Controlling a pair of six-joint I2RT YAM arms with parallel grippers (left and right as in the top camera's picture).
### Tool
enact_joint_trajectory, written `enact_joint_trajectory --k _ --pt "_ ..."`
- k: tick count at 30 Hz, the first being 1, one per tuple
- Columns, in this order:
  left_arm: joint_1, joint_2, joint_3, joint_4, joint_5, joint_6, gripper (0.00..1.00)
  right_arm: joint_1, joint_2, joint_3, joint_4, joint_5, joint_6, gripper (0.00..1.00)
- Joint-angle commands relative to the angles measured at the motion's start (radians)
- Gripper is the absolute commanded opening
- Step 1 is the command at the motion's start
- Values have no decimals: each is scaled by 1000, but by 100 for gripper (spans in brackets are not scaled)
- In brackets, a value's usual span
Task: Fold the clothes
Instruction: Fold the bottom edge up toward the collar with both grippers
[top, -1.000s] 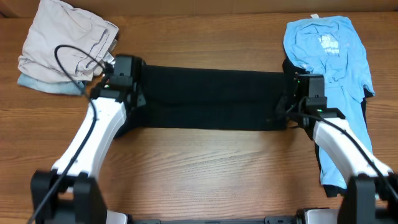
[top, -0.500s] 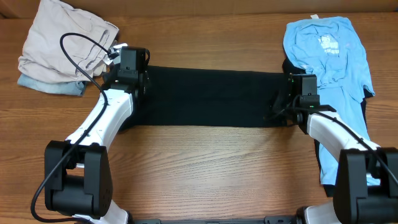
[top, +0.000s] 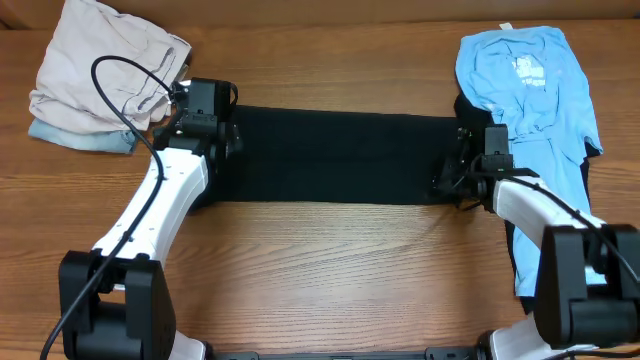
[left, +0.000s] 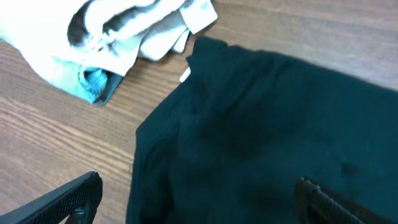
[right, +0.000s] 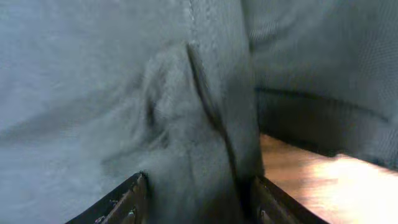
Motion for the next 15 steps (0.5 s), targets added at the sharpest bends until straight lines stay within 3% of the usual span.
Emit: enact_joint_trajectory --k 1,11,15 --pt "1 -20 20 -20 -20 8 100 -4 40 -2 3 2 -10 57" --pt "1 -20 20 -31 -17 8 100 -4 40 -2 8 198 -10 61" --pt "1 -20 20 -34 -17 8 100 -4 40 -2 9 176 -10 60"
